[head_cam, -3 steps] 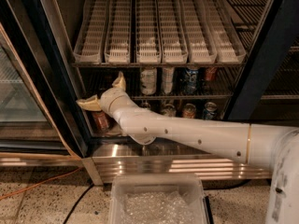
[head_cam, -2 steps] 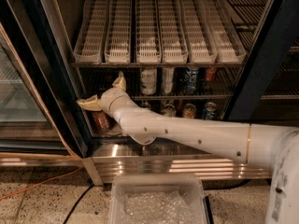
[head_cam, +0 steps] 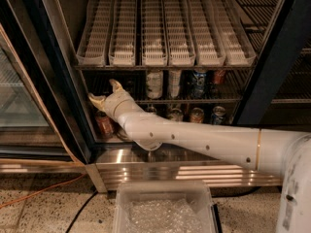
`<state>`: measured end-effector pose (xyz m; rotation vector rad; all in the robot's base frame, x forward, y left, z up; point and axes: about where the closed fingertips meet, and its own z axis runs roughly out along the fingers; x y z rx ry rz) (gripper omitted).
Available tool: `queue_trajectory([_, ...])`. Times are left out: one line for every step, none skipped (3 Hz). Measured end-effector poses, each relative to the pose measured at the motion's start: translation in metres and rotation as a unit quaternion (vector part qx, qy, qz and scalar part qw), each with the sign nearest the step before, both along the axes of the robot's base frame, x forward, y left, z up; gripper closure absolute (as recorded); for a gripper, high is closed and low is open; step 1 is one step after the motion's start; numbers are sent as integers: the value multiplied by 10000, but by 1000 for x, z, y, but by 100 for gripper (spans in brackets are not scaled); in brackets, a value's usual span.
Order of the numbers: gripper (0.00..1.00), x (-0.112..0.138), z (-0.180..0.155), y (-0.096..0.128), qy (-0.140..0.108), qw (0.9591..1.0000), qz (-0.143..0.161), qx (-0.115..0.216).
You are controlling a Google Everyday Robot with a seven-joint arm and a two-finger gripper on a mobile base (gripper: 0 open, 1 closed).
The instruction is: Pick redbull can from middle shelf of fridge
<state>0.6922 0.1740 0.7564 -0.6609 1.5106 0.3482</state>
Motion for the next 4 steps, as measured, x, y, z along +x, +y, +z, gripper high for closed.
queue_trajectory([59, 0, 0, 0, 0, 10000, -1, 0])
queue_trajectory([62, 8, -1, 1, -22, 10000, -86, -5])
queue_trajectory([53, 25, 0, 8, -94, 9997, -236, 47])
queue_trajectory([69, 49, 3, 29, -72, 9985, -516, 160])
